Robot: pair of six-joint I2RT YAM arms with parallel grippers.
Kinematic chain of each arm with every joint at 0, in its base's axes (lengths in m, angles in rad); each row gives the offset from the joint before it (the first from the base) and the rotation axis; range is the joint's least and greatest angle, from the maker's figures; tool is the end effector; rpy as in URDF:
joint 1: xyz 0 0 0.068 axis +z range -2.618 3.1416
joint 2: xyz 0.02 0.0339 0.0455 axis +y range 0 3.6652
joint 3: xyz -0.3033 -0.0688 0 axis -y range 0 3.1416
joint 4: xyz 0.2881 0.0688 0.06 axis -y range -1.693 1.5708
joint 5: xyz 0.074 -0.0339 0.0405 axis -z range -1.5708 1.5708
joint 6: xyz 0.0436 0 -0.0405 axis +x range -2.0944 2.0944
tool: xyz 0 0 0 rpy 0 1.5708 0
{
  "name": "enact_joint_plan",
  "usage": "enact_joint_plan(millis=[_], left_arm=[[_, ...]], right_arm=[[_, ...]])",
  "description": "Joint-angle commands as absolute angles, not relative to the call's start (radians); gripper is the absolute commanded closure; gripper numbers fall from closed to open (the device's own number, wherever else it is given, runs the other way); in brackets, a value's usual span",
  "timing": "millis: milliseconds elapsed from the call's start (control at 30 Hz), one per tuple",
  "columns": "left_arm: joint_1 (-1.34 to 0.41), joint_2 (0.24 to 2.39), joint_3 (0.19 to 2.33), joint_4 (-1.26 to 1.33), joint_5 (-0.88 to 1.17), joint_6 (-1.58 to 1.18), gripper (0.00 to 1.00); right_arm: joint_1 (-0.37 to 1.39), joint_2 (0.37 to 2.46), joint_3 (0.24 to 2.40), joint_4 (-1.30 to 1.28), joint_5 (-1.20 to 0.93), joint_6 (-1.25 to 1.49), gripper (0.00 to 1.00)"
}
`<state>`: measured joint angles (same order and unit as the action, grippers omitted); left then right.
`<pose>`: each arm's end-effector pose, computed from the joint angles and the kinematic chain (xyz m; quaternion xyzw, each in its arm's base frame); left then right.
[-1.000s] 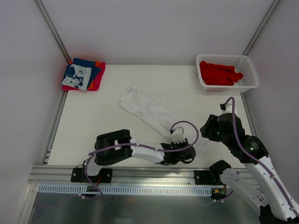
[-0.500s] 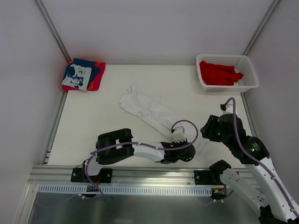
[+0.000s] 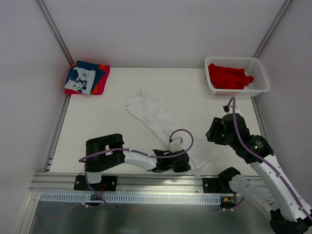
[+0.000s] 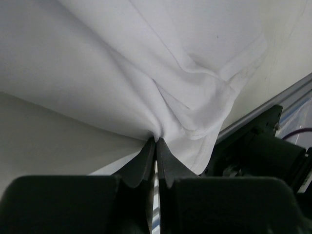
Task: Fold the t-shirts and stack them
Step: Fold the tshirt
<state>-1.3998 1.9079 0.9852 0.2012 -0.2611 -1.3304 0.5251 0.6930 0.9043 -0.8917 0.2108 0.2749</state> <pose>0.0841 -0.4211 0.1296 -0.0223 0.9047 -0.3757 0.1995 0.1313 0.0655 0.3530 -0.0670 0.8962 0.0793 0.4314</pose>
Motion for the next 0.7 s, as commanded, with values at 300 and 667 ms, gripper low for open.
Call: enact_joint_plan(millis=[300,667], left_arm=[[-1.463,1.619,0.552,-0.078,-0.248,-1.368,1.00],[-1.511,1.560,0.524,-0.146,-0.313,-1.398,1.00]], right_arm=[[0.520,0.837,0.920,-0.694,0.091,0.268,0.53],[0.577,1.437,1.130,-0.419,-0.180,0.246,0.99]])
